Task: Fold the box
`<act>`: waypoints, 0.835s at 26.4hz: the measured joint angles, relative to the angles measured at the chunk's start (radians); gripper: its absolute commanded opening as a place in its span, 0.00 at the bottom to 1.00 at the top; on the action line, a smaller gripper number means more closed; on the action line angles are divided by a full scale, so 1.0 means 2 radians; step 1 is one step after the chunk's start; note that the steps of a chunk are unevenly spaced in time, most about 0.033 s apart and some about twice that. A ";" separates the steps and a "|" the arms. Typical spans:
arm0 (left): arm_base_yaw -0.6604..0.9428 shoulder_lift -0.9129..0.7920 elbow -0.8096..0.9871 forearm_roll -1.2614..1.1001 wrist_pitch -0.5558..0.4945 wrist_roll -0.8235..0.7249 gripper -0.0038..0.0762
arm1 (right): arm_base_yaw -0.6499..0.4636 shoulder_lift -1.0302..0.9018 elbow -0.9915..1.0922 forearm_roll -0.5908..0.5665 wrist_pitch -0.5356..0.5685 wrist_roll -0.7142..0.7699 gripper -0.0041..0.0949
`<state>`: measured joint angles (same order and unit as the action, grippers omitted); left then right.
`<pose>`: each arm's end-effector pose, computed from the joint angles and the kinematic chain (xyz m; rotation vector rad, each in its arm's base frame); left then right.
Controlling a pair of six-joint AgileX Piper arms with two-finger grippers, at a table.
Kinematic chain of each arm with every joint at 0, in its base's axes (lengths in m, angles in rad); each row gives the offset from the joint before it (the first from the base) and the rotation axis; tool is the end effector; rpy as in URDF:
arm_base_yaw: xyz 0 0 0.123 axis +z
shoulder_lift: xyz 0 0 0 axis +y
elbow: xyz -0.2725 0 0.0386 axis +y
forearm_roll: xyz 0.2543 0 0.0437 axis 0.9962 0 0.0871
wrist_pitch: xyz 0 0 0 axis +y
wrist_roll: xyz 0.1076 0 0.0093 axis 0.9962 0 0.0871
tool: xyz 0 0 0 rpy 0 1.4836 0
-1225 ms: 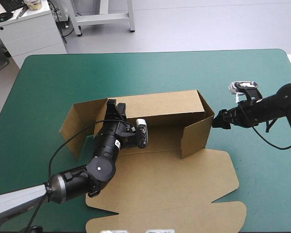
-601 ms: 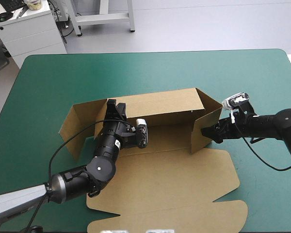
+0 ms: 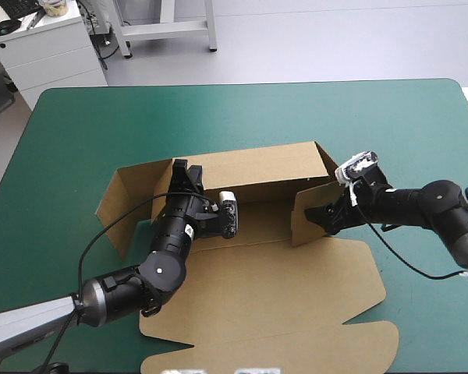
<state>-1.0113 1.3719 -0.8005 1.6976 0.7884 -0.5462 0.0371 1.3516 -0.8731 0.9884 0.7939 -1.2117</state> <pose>0.2202 -0.2083 0.2702 1.4127 1.2934 0.8766 0.2755 0.0746 0.2510 -0.7552 2.2017 0.6083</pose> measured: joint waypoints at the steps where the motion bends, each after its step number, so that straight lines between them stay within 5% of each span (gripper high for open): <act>1: 0.000 0.000 0.000 0.000 0.000 0.000 0.04 | 0.007 -0.004 0.007 0.000 -0.014 0.003 0.81; 11: 0.000 0.000 0.000 0.000 0.000 0.000 0.04 | 0.096 -0.090 0.101 0.023 -0.213 0.009 0.81; 22: 0.000 0.000 0.000 0.000 0.001 0.000 0.04 | 0.210 -0.058 0.103 0.060 -0.378 0.010 0.78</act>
<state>-1.0113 1.3719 -0.8005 1.6976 0.7895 -0.5462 0.4564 1.2347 -0.6661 1.1085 0.0382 -1.1908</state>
